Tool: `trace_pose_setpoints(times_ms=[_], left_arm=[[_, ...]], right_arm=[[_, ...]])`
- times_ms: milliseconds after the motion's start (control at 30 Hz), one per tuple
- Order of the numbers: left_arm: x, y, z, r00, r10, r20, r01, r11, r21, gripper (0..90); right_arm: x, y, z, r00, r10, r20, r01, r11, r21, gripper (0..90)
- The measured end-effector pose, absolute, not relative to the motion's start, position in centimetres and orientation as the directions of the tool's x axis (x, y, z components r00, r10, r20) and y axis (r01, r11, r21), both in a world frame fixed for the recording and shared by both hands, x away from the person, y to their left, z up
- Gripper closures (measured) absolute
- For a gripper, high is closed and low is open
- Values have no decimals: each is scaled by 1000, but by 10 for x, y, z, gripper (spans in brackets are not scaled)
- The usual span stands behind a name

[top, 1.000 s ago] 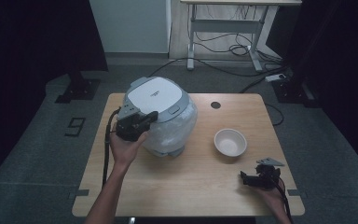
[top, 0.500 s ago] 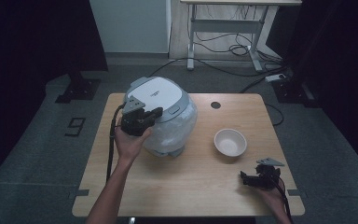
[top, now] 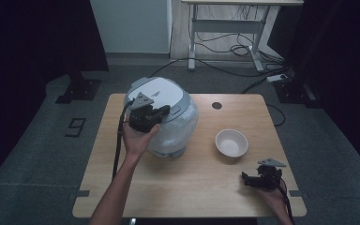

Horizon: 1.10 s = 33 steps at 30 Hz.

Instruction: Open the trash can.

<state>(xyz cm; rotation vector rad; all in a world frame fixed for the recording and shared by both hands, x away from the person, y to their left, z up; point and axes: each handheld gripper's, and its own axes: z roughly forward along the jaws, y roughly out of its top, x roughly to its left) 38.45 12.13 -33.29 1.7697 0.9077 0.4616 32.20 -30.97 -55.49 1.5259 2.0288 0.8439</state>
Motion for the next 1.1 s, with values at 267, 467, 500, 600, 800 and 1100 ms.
trace_pose_setpoints(times_ms=[267, 467, 500, 600, 800, 1100], left_arm=[[392, 111, -334, 641, 760, -110, 370, -180, 912, 900], [396, 106, -334, 642, 760, -105, 376, -192, 907, 900], [396, 105, -335, 640, 761, -102, 376, -195, 906, 900], [397, 102, -335, 639, 764, -93, 377, -206, 903, 900], [398, 100, -335, 638, 764, -96, 382, -206, 901, 900], [397, 99, -335, 636, 767, -91, 380, -208, 902, 900]], right_arm=[[322, -310, -555, -277, 961, 0, 677, 196, 709, 0], [322, -310, -555, -277, 961, 0, 677, 196, 709, 0], [322, -310, -555, -277, 961, 0, 677, 196, 709, 0], [322, -310, -555, -277, 961, 0, 677, 196, 709, 0], [322, -310, -555, -277, 961, 0, 677, 196, 709, 0], [322, -310, -555, -277, 961, 0, 677, 196, 709, 0]])
